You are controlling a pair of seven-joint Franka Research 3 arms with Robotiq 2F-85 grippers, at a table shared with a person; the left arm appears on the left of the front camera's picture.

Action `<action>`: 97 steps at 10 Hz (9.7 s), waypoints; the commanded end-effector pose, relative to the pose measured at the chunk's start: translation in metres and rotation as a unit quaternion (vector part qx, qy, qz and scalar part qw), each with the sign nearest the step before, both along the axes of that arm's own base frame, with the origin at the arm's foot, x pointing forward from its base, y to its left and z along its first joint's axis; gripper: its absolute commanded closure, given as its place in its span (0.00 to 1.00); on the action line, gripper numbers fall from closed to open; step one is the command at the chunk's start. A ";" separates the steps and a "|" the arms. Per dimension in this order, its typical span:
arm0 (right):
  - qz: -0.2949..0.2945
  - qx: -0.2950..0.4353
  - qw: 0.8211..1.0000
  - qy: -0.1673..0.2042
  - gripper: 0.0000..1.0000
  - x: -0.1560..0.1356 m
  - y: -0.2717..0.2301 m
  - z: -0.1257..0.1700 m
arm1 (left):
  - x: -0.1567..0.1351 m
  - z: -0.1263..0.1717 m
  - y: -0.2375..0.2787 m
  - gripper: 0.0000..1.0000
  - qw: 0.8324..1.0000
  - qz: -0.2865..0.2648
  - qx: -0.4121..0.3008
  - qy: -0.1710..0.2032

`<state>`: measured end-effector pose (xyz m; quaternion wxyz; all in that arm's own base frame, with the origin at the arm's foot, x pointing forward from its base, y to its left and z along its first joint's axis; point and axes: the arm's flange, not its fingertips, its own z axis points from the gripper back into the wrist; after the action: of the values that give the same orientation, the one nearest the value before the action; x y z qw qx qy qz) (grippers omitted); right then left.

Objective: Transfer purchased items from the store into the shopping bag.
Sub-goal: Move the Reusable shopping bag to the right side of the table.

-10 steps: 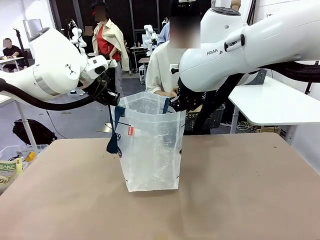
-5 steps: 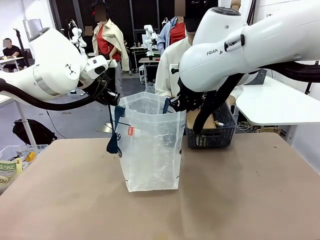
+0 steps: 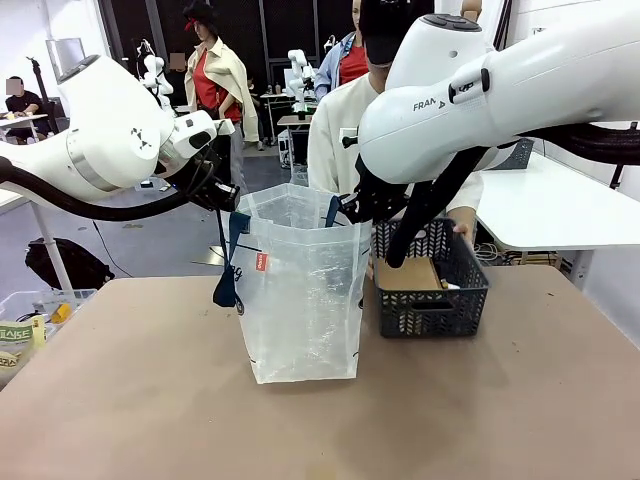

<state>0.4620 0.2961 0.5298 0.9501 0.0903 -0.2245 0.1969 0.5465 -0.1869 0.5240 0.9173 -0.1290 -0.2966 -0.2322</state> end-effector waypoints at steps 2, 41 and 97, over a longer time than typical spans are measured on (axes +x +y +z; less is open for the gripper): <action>0.006 0.006 1.000 0.000 1.00 0.000 -0.002 0.000 | -0.002 0.002 0.003 1.00 1.000 0.007 -0.002 -0.005; 0.006 0.006 1.000 0.000 1.00 0.000 -0.002 0.000 | -0.002 0.002 0.003 1.00 1.000 0.007 -0.002 -0.005; 0.006 0.006 1.000 0.000 1.00 0.000 -0.002 0.000 | -0.002 0.002 0.003 1.00 1.000 0.007 -0.002 -0.005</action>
<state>0.4620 0.2961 0.5298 0.9501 0.0903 -0.2245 0.1970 0.5465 -0.1865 0.5234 0.9176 -0.1288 -0.2961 -0.2320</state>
